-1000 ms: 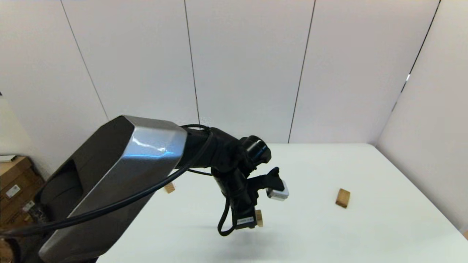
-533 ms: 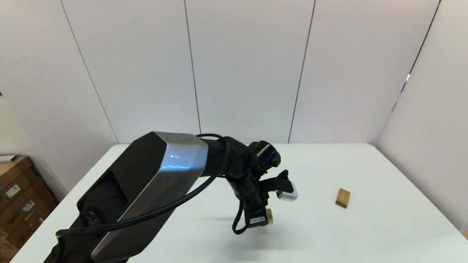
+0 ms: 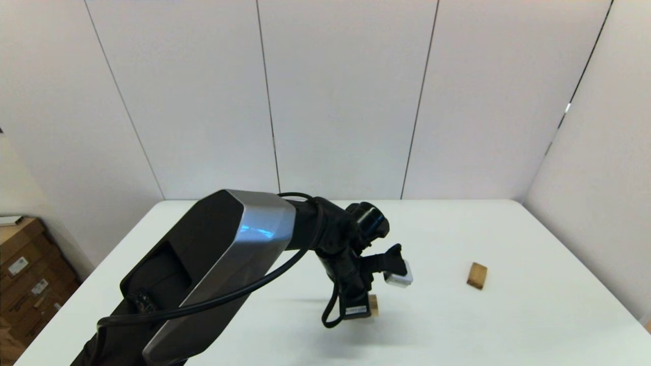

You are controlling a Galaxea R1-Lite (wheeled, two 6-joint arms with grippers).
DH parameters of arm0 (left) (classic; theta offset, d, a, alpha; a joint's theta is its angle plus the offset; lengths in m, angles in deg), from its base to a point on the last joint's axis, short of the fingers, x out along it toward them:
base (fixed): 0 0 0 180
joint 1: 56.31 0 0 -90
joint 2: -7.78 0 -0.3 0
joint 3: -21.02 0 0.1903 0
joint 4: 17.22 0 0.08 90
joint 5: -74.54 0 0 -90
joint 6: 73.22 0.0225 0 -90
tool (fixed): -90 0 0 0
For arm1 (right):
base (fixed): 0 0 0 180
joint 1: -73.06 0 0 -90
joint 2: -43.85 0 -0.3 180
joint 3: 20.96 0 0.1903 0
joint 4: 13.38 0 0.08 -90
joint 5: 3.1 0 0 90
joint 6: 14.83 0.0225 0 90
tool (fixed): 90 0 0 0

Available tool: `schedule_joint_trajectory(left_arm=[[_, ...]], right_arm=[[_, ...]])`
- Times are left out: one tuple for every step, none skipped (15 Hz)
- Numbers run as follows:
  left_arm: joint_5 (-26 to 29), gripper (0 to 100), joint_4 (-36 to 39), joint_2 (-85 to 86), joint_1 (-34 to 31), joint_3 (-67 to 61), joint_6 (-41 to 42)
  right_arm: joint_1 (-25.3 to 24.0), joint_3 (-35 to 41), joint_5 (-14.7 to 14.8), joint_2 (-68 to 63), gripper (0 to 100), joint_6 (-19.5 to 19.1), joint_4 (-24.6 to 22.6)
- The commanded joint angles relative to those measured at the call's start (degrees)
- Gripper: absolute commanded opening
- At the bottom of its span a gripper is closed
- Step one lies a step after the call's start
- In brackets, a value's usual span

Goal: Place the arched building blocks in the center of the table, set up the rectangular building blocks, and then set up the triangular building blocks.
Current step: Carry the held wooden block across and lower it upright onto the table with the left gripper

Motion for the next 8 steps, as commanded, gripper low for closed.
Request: schedule_joint_trajectory(left_arm=[[0.02, 0, -0.46, 0.11, 0.15, 0.00, 1.66], [-0.07, 0, -0.46, -0.06, 0.15, 0.00, 2.19], [-0.07, 0, -0.46, -0.15, 0.50, 0.00, 2.71], [-0.16, 0, -0.37, -0.24, 0.59, 0.00, 2.71], [-0.25, 0, -0.46, -0.33, 0.67, 0.00, 2.71], [-1.12, 0, -0.81, -0.33, 0.67, 0.00, 2.71], [-1.48, 0, -1.08, -0.33, 0.67, 0.00, 2.71], [-1.48, 0, -1.69, -0.24, 0.67, 0.00, 2.71]], right_arm=[[-0.01, 0.00, -0.04, 0.02, 100, -0.02, -0.04], [-0.01, 0.00, -0.04, 0.02, 100, -0.02, -0.04], [-0.01, 0.00, -0.04, 0.11, 100, -0.02, -0.04], [-0.01, 0.00, -0.04, 0.02, 100, -0.02, -0.04], [-0.01, 0.00, -0.04, 0.02, 100, -0.02, -0.04], [-0.01, 0.00, -0.04, 0.02, 100, -0.02, -0.04], [-0.01, 0.00, -0.04, 0.02, 100, -0.02, -0.04], [-0.01, 0.00, -0.04, 0.02, 100, -0.02, -0.04]])
